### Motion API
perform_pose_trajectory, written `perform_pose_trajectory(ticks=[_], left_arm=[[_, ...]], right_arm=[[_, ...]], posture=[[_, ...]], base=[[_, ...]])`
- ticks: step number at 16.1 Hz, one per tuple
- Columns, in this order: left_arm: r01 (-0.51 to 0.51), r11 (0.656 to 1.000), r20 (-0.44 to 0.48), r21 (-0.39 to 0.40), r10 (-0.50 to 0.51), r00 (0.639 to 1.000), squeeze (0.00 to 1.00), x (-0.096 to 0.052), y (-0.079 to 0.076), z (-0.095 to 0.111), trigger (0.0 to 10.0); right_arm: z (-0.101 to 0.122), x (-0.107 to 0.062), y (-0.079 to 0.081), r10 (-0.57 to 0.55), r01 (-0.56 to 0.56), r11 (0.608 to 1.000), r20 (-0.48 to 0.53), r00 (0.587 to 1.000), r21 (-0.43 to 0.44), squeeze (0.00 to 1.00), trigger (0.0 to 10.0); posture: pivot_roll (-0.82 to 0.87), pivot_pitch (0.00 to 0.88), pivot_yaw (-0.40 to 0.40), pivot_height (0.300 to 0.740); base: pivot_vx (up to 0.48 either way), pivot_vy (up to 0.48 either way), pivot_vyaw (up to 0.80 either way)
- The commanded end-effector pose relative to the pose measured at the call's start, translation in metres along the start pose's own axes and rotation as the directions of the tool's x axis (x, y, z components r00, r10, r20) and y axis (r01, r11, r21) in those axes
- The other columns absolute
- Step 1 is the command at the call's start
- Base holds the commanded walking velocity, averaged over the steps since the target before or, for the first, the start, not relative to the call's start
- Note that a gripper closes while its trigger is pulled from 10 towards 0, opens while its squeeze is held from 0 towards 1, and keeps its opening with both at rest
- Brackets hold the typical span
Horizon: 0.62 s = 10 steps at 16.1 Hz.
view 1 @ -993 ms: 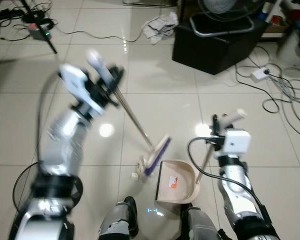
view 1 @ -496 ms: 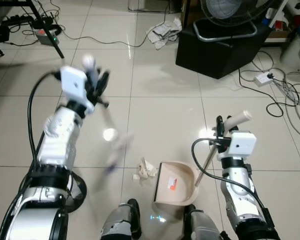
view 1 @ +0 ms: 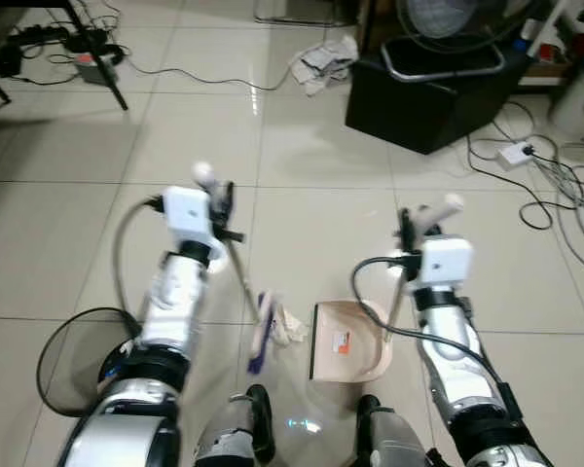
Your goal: Sweep floor
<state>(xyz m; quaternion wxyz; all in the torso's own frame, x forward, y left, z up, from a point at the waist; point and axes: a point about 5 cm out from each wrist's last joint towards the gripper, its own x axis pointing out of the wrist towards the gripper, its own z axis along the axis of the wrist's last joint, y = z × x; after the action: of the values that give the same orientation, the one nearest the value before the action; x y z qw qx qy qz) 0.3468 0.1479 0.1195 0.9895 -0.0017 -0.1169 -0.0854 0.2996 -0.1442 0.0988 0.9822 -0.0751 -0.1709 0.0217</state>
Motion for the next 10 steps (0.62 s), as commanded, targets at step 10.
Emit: perform_pose_trajectory(ticks=[10], left_arm=[[0.046, 0.909, 0.080, -0.413, -0.014, 0.997, 0.00, 0.022, -0.034, 0.015, 10.0]], right_arm=[[-0.019, -0.013, 0.028, 0.141, -0.145, 0.989, -0.113, 0.984, -0.029, 0.00, 10.0]], posture=[[-0.04, 0.283, 0.037, 0.740]], base=[[0.000, 0.000, 0.00]])
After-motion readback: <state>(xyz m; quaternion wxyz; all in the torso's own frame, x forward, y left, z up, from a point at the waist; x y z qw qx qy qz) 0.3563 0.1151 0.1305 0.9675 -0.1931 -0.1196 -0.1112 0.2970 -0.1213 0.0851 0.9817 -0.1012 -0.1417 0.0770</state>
